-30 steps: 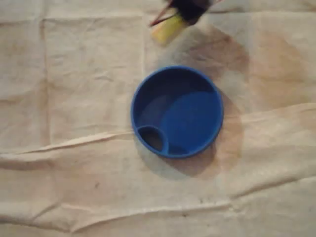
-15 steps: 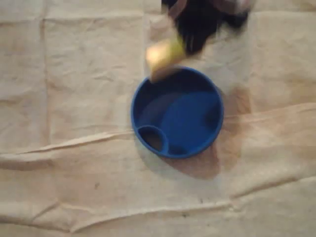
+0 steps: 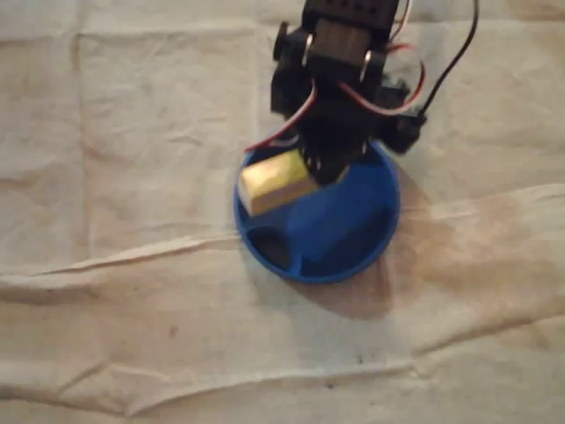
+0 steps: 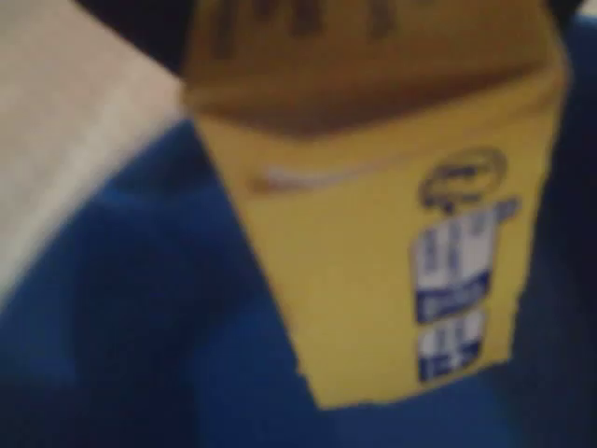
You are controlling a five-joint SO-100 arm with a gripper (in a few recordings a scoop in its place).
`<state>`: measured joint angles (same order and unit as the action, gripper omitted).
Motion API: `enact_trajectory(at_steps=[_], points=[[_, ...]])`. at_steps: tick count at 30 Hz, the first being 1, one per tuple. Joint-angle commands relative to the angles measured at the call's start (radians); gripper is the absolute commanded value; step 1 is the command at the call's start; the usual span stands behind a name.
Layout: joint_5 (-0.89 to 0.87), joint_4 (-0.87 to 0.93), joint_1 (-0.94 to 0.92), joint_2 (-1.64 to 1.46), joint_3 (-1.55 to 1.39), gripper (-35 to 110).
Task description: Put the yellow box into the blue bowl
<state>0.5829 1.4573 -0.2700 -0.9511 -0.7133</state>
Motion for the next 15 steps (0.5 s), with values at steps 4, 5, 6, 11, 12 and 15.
enact_trajectory(at_steps=[4,5,6,11,12,15], points=[[-0.012,-0.003,0.000,-0.034,0.083,7],[-0.014,-0.003,0.002,-0.037,0.084,9],[-0.014,-0.003,0.003,-0.038,0.084,12],[-0.014,-0.003,0.011,-0.038,0.086,23],[-0.014,-0.003,0.011,-0.038,0.084,25],[-0.014,-0.002,0.009,-0.040,0.084,28]])
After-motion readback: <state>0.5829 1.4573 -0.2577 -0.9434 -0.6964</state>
